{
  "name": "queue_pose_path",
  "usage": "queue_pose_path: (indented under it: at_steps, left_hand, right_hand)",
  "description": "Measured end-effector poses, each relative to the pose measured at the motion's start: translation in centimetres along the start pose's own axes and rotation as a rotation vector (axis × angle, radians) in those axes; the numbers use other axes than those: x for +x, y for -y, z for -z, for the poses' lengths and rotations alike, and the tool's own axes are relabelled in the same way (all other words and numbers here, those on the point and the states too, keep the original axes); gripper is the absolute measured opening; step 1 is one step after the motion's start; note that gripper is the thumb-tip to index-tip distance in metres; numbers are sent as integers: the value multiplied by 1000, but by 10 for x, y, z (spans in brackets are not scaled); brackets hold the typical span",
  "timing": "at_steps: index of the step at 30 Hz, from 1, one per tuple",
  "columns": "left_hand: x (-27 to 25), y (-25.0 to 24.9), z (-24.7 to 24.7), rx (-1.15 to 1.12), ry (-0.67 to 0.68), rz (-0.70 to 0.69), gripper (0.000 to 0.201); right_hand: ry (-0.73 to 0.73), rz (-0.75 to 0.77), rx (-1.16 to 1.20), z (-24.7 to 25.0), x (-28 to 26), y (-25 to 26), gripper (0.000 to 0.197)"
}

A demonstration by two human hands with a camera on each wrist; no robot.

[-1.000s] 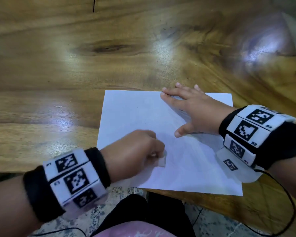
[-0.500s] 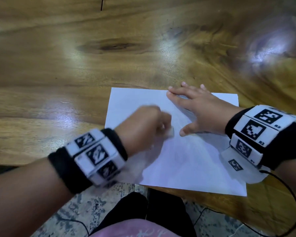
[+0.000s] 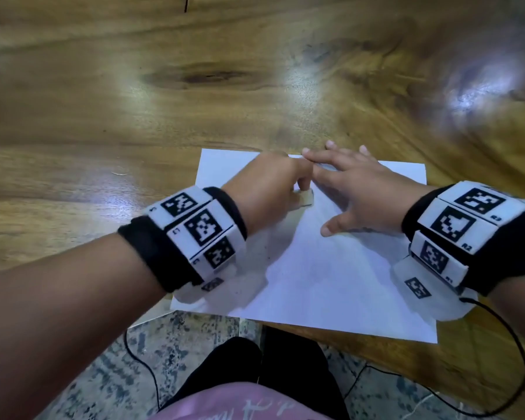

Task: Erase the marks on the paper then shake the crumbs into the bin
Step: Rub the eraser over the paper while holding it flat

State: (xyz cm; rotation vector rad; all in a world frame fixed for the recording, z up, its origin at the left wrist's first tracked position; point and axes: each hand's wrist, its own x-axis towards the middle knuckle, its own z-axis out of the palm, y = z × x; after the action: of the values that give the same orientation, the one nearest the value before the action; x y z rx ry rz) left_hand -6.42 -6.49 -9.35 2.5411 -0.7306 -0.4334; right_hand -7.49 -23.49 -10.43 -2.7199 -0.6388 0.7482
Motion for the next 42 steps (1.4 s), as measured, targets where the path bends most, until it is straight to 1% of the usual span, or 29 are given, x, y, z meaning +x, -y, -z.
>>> queue_pose_path:
  at_steps: [1, 3, 4, 5, 7, 8, 9, 10, 12, 13, 14, 16, 17, 19, 21, 23, 26, 29, 32, 34, 36, 39, 40, 42]
  left_hand:
    - [0, 0, -2, 2, 8, -2, 15]
    - [-18, -1, -8, -18, 39, -107, 14]
    - [-31, -2, -13, -40, 79, -158, 14]
    - [-45, -4, -17, -55, 144, -180, 13]
    - [-60, -3, -22, -64, 267, -188, 13]
    - [-58, -1, -21, -71, 285, -190, 10]
    - [-52, 0, -17, -72, 265, -187, 7]
    - [-41, 1, -12, -63, 209, -175, 6]
    - [-16, 3, -2, -25, 69, -94, 13]
    - [-8, 5, 1, 1, 34, -52, 17]
    - [-6, 5, 1, 8, 25, -42, 16]
    - [-23, 6, -6, -23, 38, -124, 5]
    - [-37, 5, -11, -44, 83, -167, 5]
    - [-64, 5, -18, -62, 214, -179, 6]
    - [-71, 8, -17, -69, 271, -174, 6]
    - [-58, 10, -7, -80, 243, -167, 3]
    - [-34, 11, 1, -44, 138, -182, 9]
    - [-47, 15, -5, -61, 158, -193, 10]
    - [-81, 23, -9, -102, 259, -167, 9]
    - [-89, 26, -6, -111, 299, -146, 9]
    - [-77, 23, -1, -129, 263, -129, 7]
    - [-44, 17, 4, -78, 143, -139, 13]
    - [-39, 16, 3, -66, 136, -144, 11]
    - [-45, 19, 0, -66, 155, -172, 8]
  right_hand:
    - [0, -1, 1, 0, 0, 0, 103]
    - [6, -5, -2, 0, 0, 0, 103]
    - [9, -4, -6, 1, -1, -1, 103]
    - [11, -2, -9, 0, -1, -1, 103]
    - [13, 0, -7, 0, -1, -1, 103]
    - [13, -2, -7, 0, -1, -1, 103]
    - [11, -2, -7, 0, -1, -1, 103]
    - [9, -3, -5, 0, -1, -1, 103]
    - [4, -1, 1, 0, 0, -1, 103]
    - [3, 0, 2, -1, 0, -1, 103]
    - [5, 0, -1, 0, 0, 0, 103]
    - [12, -3, -10, 0, 1, 0, 104]
    - [15, -5, -12, 0, 0, -1, 103]
    - [20, -3, -9, 0, 0, -1, 103]
    - [20, -2, -4, 0, 0, -1, 103]
    - [16, -3, -5, 0, 0, -1, 103]
    - [16, -4, -4, 0, -1, 0, 103]
    - [11, 0, -3, 0, 0, -1, 103]
    - [14, 0, 2, 0, 0, -2, 103]
    - [17, -2, -1, 0, 0, -2, 103]
    - [19, -3, -2, 0, 0, -2, 104]
    - [17, -10, -1, -1, 0, -2, 103]
    - [16, -11, 0, -1, 0, -1, 103]
    - [16, -10, 2, -1, 1, -2, 103]
